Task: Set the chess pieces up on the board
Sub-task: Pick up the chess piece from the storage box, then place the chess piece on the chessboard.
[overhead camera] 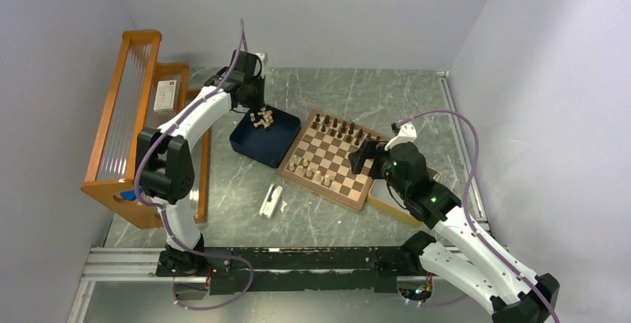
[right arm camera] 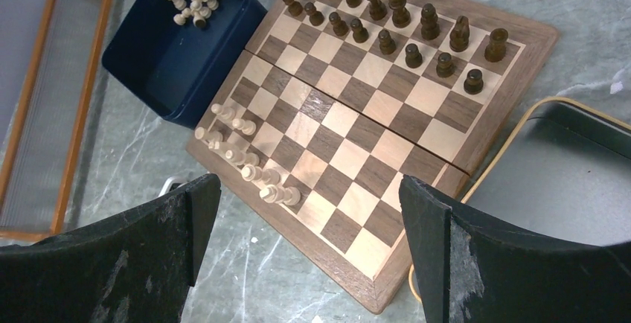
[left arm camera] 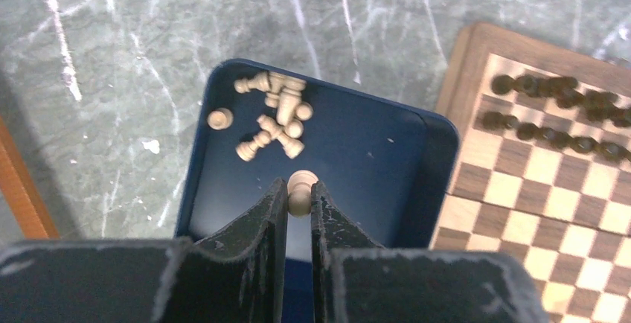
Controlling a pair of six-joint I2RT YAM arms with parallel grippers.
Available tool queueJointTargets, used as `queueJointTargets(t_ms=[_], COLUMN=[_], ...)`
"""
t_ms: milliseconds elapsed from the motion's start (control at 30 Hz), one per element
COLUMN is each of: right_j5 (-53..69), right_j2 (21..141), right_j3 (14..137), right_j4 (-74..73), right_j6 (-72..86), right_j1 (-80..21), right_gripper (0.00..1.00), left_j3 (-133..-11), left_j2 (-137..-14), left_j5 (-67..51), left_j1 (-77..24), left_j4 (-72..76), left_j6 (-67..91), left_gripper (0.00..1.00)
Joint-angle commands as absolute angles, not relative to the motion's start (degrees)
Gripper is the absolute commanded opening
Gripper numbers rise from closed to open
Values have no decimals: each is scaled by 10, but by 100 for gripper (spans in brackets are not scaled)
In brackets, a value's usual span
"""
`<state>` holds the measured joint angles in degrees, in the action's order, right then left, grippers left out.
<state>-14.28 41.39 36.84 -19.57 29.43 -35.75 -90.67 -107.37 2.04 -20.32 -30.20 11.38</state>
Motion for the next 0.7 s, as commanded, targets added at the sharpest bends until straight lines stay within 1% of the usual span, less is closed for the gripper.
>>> queueJointTargets(t_ms=[0,300,667], right_j5=[-139,-165,-204], right_j2=[411,388,371], right_j3=[364,385,431], right_j4=[-191,-218,-273], right_j6=[303,292,290], right_j1=[-360,-359,-360], right_gripper=[95,95,95], left_j3=[-884,-817,-806], left_j2=[-1026,-950,-916], left_j5=[-40,-47,-1], left_j1=[-217,-295,-476], left_j4=[-309,-296,-286], left_j6=[120,141,153], left_gripper=[15,16,17])
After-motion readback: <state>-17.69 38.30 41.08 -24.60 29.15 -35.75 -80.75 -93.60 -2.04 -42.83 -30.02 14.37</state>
